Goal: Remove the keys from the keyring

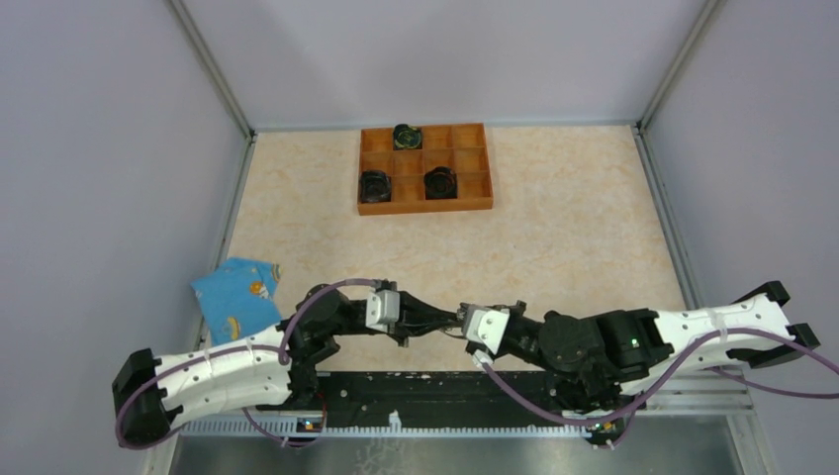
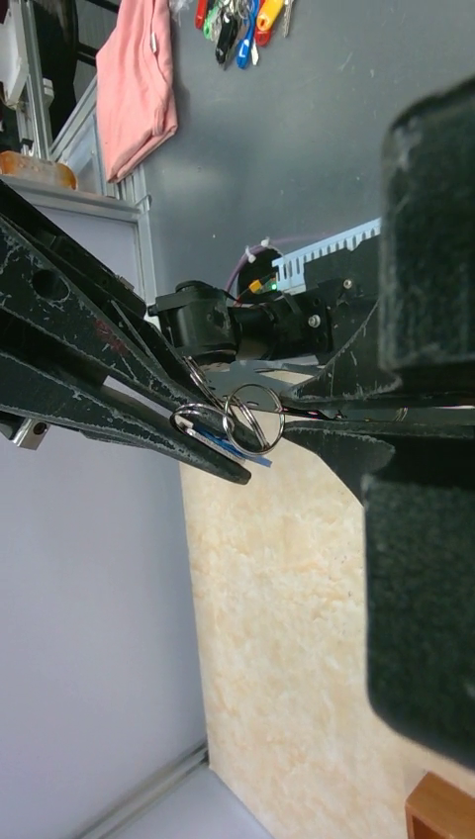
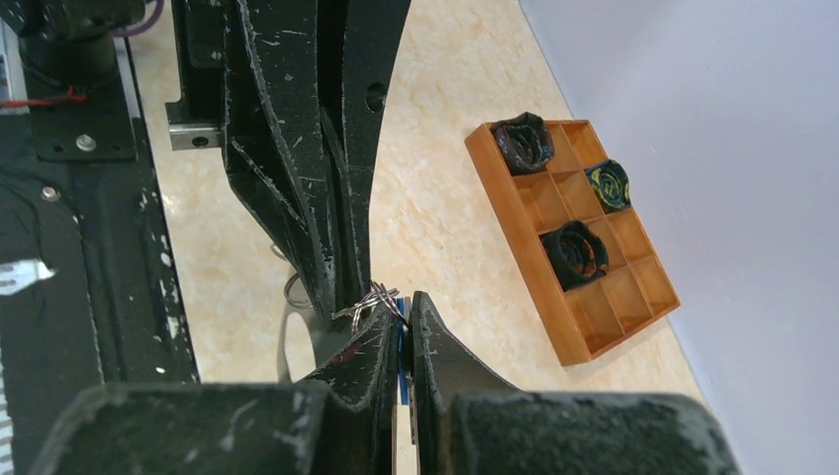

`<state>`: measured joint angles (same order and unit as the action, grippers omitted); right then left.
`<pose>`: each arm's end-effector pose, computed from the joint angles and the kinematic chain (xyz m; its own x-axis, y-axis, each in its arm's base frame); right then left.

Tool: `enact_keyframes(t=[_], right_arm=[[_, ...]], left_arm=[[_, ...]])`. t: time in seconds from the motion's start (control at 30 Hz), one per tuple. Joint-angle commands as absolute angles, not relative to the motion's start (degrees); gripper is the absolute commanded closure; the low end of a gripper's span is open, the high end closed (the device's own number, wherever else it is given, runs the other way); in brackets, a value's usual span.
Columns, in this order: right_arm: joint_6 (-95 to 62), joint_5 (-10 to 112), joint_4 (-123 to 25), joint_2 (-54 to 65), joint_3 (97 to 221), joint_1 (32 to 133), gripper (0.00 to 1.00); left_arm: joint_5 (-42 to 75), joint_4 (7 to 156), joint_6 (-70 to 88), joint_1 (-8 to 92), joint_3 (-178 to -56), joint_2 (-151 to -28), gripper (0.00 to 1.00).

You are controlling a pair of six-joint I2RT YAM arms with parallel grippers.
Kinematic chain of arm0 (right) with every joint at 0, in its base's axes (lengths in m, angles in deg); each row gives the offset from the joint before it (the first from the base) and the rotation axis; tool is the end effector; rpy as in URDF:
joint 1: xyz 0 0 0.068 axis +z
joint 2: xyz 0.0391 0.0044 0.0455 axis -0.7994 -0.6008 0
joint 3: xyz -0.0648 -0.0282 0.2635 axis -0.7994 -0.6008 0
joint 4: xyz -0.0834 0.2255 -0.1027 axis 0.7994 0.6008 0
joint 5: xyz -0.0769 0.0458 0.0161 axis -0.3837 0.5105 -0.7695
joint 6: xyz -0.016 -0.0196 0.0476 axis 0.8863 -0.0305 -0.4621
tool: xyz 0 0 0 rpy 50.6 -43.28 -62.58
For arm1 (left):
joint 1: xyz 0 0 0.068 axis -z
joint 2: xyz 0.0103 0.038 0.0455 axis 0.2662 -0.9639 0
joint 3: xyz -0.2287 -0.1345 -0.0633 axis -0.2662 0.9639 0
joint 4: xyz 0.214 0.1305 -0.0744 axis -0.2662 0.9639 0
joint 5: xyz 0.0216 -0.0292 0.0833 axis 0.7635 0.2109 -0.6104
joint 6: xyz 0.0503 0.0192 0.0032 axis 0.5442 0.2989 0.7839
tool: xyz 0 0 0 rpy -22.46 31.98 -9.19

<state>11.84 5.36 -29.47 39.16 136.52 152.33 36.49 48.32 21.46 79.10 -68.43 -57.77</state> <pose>-0.0067 0.1782 0.3669 0.3556 -0.4006 -0.8444 -0.7963 0.3432 -0.4981 0.0658 -0.1708 0.2948 0.1220 -0.2279 -0.9660 0.9915 -0.0173 0.1293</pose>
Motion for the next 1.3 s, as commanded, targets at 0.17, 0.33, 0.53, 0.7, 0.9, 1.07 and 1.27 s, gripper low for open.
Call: enact_keyframes(t=[0.17,0.33,0.53,0.7,0.9,1.07,1.27], right_arm=[[14.0,-4.5,-27.9,35.2,138.7,152.5,1.0],[16.4,-10.9,-24.7,32.0,138.9,152.4,1.0],[20.6,-14.0,-25.0,31.1,138.3,152.3,1.0],[19.8,-10.6,-22.4,29.3,140.7,152.1,1.0],[18.6,-10.2,-21.5,26.2,141.6,152.1,1.0],[18.1,-8.6,-23.5,27.1,141.9,152.3,1.0],[16.2,-7.5,-29.1,28.4,138.9,152.3,1.0]], left_arm=[[26.0,61.9,13.5,79.4,-76.3,-64.2,1.0],[20.9,71.4,10.3,79.3,-80.0,-65.4,1.0],[17.6,80.4,6.3,78.3,-83.0,-64.5,1.0],[15.7,85.2,4.2,77.8,-84.9,-64.1,1.0],[14.2,85.5,1.8,77.8,-85.7,-64.4,1.0],[11.0,85.1,-1.6,77.5,-85.7,-64.0,1.0],[10.6,79.5,-5.2,77.5,-82.7,-60.3,1.0]])
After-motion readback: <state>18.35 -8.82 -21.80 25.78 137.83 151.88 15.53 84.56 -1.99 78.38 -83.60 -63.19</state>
